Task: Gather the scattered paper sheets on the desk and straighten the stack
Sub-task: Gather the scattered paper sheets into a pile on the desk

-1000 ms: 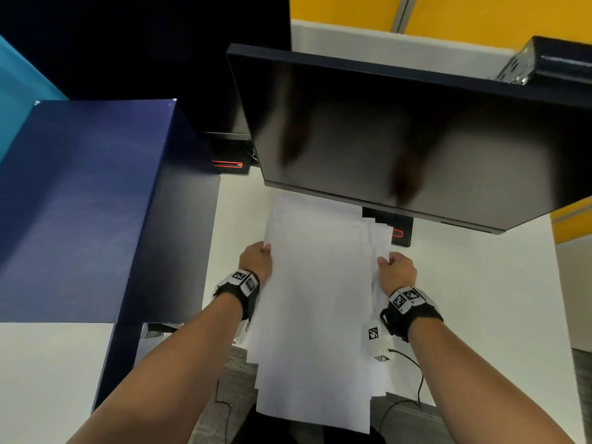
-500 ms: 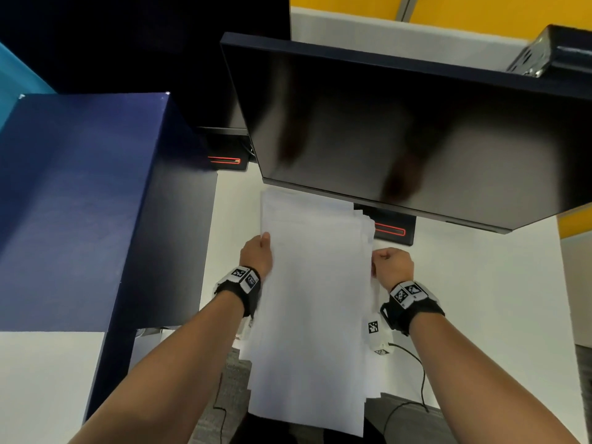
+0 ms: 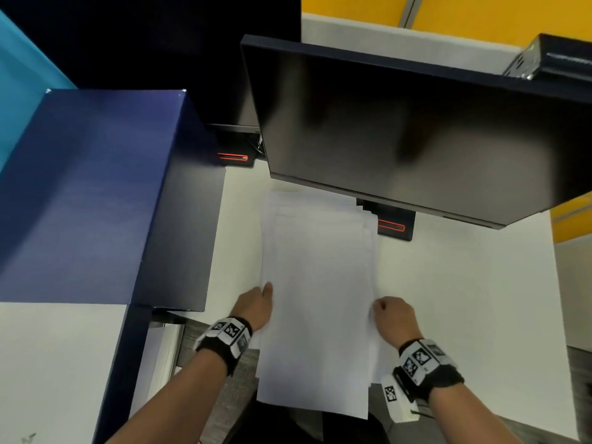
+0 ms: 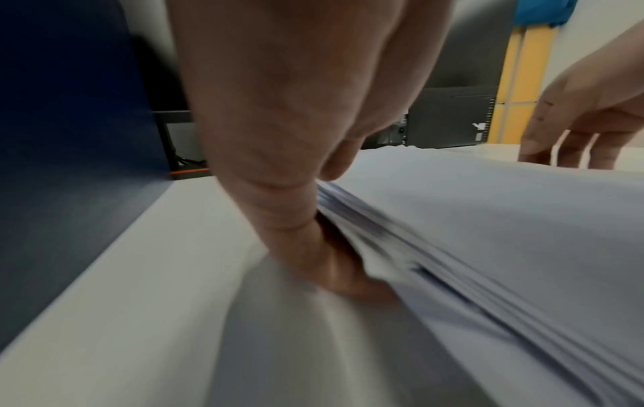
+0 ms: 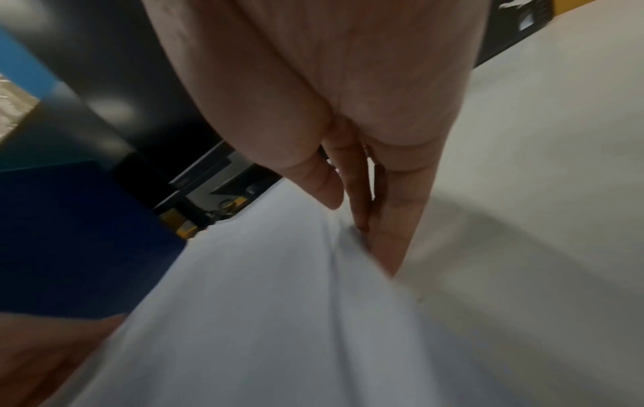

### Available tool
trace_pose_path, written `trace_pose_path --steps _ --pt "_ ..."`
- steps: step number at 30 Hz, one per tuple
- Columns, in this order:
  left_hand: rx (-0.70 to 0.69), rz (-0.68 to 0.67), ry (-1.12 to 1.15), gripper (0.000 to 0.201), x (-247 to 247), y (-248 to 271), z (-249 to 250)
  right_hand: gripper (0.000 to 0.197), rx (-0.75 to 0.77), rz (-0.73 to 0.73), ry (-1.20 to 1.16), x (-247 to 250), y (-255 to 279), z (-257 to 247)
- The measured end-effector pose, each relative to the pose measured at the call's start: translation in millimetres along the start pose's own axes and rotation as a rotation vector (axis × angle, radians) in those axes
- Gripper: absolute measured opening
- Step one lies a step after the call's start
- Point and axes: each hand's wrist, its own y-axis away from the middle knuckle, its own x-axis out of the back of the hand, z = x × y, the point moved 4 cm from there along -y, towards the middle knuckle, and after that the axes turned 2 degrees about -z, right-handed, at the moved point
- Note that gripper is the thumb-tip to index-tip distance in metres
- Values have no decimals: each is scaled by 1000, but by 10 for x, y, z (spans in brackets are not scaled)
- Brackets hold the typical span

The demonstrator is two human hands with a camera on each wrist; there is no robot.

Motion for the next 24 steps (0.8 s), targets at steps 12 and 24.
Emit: trace_pose_path --steps 12,24 --pt "116 26 20 75 42 288 -86 31 -89 -118 49 -4 190 176" --pt "91 120 -63 94 150 186 -100 48 -25 -66 103 163 139 80"
